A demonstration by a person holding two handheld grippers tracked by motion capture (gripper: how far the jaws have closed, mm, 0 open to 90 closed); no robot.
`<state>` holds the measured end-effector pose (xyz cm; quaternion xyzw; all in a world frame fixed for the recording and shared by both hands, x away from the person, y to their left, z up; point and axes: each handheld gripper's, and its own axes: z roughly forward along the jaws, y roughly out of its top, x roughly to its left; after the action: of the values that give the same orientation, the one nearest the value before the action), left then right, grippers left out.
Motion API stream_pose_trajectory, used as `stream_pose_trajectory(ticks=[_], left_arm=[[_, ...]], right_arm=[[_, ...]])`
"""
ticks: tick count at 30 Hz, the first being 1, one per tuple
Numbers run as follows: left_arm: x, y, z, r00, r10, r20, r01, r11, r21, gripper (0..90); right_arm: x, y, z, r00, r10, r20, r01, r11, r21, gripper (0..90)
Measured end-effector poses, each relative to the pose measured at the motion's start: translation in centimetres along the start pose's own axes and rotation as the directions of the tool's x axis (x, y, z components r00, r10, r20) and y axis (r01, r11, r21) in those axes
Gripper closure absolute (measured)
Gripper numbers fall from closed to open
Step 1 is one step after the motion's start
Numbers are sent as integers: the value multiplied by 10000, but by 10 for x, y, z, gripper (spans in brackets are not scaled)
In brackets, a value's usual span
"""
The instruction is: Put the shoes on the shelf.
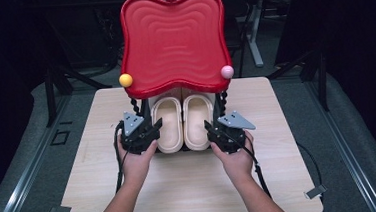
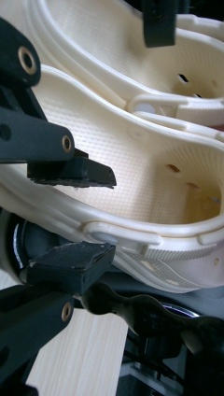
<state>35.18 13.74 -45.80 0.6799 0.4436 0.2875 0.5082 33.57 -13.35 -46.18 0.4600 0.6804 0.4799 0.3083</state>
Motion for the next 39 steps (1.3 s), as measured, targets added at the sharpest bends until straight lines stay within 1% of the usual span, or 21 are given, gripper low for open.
stream_pose_trajectory(ticks=[2,4,7,9,11,12,13,17,18,21,23,25,28,30,33,34,35,36,37,38,39], left_arm=[[-1,0,-4,10000,-27,62,28,9999,-118,556],[-3,0,-9,9999,-25,136,28,9998,-193,549],[-6,-1,-16,9995,172,283,-165,9995,-260,547],[-8,-1,-20,9988,337,349,-327,9991,-273,551],[-10,-1,-25,9980,522,344,-513,9984,-246,565],[-10,-2,-27,9977,499,448,-486,9984,-295,565],[-11,-4,-30,9975,500,498,-488,9985,-243,566],[-12,-12,-38,9976,425,554,-411,9988,-265,570],[-12,-15,-40,9974,411,585,-396,9989,-254,569],[-13,-23,-46,9971,393,649,-388,9992,-98,569],[-13,-29,-50,9967,293,757,-293,9996,-19,570],[-14,-36,-53,9958,176,895,-186,9998,100,578],[-15,-45,-56,9958,120,910,-141,9996,225,588],[-15,-53,-57,9956,26,938,-59,9993,359,600],[-16,-62,-56,9962,124,864,-175,9982,575,630],[-16,-64,-56,9956,201,916,-268,9970,725,634],[-16,-66,-54,9958,331,854,-398,9962,780,655],[-16,-68,-53,9969,342,707,-399,9959,808,671],[-15,-69,-52,9973,352,643,-403,9960,803,681],[-14,-70,-50,9979,339,553,-384,9958,826,690],[-12,-70,-49,9983,322,477,-360,9961,809,696]], right_arm=[[1,1,-5,10000,-84,-55,83,10000,-24,594],[2,1,-10,9998,-189,-71,187,9996,-203,592],[5,2,-17,9990,-422,-115,419,9989,-224,592],[6,0,-22,9987,-457,-208,450,9984,-340,592],[6,-2,-26,9982,-557,-223,552,9982,-245,593],[6,-3,-29,9980,-595,-220,590,9980,-237,593],[6,-4,-31,9980,-562,-279,554,9981,-282,593],[7,-9,-40,9970,-694,-347,687,9975,-185,596],[7,-11,-41,9970,-660,-409,653,9977,-193,596],[7,-18,-47,9961,-735,-491,734,9973,-43,607],[8,-22,-49,9953,-821,-519,827,9965,93,622],[9,-27,-51,9945,-837,-625,854,9960,251,622],[12,-35,-49,9939,-876,-675,911,9946,495,625],[14,-40,-48,9936,-873,-719,917,9940,592,642],[17,-47,-47,9918,-1050,-723,1104,9910,754,710],[18,-49,-46,9911,-1130,-705,1185,9897,801,725],[19,-51,-45,9907,-1171,-692,1228,9888,848,747],[20,-52,-44,9903,-1264,-584,1316,9867,954,767],[20,-54,-42,9907,-1256,-515,1299,9874,901,780],[19,-54,-41,9906,-1287,-455,1328,9857,1039,788],[17,-54,-39,9919,-1195,-428,1235,9865,1079,795]])
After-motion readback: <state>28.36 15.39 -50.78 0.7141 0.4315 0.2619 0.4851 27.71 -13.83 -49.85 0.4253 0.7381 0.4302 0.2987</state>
